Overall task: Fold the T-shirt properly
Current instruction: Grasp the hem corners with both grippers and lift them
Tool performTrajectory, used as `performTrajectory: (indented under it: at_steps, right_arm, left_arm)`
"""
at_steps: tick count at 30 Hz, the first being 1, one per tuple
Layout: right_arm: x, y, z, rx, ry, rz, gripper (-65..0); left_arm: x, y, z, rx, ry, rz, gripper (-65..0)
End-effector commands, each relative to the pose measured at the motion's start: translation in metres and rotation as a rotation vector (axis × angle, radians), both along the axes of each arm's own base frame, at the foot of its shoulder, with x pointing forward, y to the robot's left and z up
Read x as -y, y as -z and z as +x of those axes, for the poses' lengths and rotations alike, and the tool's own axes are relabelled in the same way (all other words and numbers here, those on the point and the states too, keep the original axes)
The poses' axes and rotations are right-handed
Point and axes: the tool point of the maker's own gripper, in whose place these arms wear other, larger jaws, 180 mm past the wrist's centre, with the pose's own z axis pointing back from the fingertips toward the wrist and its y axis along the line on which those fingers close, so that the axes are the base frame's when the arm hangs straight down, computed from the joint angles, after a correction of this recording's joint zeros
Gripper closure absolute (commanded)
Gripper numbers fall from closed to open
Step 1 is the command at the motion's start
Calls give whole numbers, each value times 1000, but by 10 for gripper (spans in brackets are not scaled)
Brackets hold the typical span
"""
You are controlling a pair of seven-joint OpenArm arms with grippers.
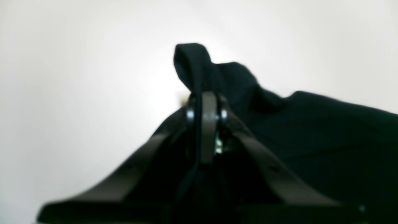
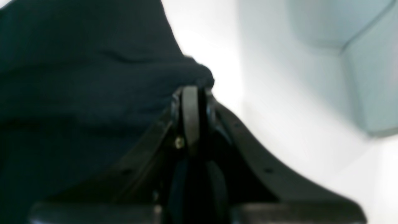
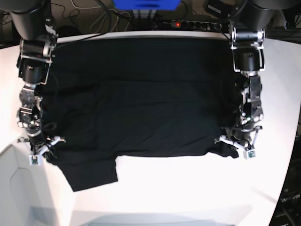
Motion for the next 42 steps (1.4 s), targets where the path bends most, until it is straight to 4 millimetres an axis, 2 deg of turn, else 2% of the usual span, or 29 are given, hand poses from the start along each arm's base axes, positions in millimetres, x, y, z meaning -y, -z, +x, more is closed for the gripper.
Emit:
performTrajectory:
  at_steps: [1, 5, 10, 15, 19, 22, 27, 33, 35, 38, 40, 42]
  right_arm:
    - [14, -26, 6, 73, 23, -20, 0]
    - [18, -50, -6, 126, 27, -55, 0]
    - [9, -63, -36, 148, -9, -126, 0]
    - [16, -71, -72, 177, 26, -147, 0]
    - [26, -51, -101, 122, 57, -152, 0]
    - [27, -36, -116, 78, 55, -153, 0]
    - [27, -20, -131, 28, 49, -157, 0]
    - [17, -6, -140, -41, -12, -145, 0]
    - [13, -2, -141, -76, -41, -142, -57]
    - [11, -12, -138, -53, -53, -154, -152]
    - [7, -19, -136, -36, -60, -161, -211]
    - [4, -27, -134, -18, -67, -170, -260]
  left_arm:
    - [-15, -19, 4, 54, -33, 17, 0]
    - [-32, -37, -8, 56, -87, -25, 0]
    - [-35, -49, -28, 64, -114, -46, 0]
    - [-32, -45, -56, 40, -108, -30, 0]
    - [-33, -24, -89, -3, -140, -43, 0]
    - [-29, -6, -104, -47, -146, -56, 0]
    - [-23, 11, -120, -96, -148, -74, 0]
    - [-22, 17, -127, -117, -150, -74, -1]
    - [-22, 15, -129, -114, -148, -69, -2]
    - [-22, 13, -130, -108, -145, -64, -34]
    - [-22, 7, -130, -94, -143, -56, -96]
    - [-20, -2, -128, -72, -139, -48, -195]
